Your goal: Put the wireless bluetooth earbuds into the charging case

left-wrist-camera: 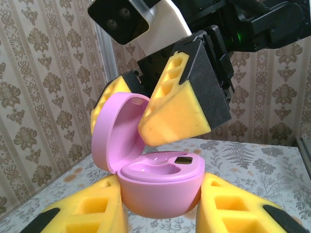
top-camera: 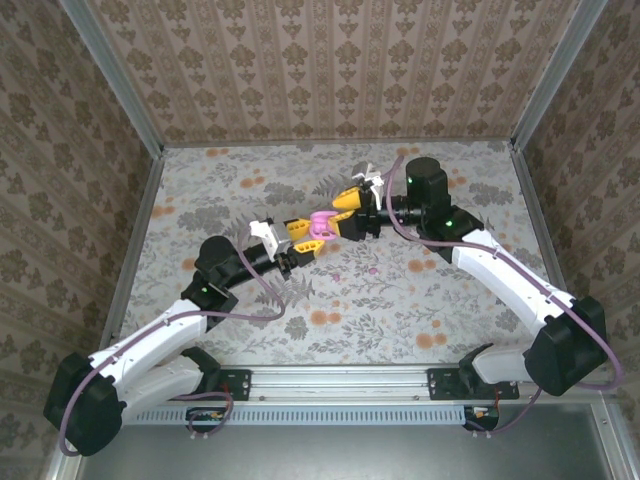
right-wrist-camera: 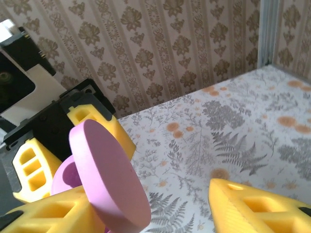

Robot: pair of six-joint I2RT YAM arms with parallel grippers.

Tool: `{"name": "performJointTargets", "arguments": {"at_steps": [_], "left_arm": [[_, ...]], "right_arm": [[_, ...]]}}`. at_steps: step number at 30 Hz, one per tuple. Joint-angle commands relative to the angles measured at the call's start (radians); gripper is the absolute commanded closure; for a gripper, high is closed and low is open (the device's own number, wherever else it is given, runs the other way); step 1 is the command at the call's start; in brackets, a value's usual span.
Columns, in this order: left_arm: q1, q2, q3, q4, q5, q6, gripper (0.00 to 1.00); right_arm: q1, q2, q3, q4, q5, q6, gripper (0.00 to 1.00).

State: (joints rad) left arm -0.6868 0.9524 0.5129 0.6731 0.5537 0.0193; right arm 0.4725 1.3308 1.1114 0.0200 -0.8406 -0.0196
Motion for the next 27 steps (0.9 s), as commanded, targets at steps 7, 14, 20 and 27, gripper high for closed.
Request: {"name": "performJointTargets", "arguments": {"at_steps": [7,14,20,27], "left_arm": [[-0.008,-0.012,0.036,-0.022,0.049,-0.015,0.72],[-0.008,-0.010,0.039,-0.021,0.053,-0.018,0.72],[-0.008,-0.012,0.039,-0.026,0.053,-0.015,0.70],[-0.007,-0.011,0.041,-0.033,0.050,-0.008,0.68]], "right_arm": [[0.035,-0.025,0.029,-0.049,-0.041,-0.231,0.55],[0.042,-0.035,0.028,-0.052,-0.027,-0.273,0.66],[0.042,-0.039,0.026,-0.059,-0.018,-0.289,0.70],[0.042,-0.045,0.028,-0.067,-0.003,-0.299,0.80]]}}
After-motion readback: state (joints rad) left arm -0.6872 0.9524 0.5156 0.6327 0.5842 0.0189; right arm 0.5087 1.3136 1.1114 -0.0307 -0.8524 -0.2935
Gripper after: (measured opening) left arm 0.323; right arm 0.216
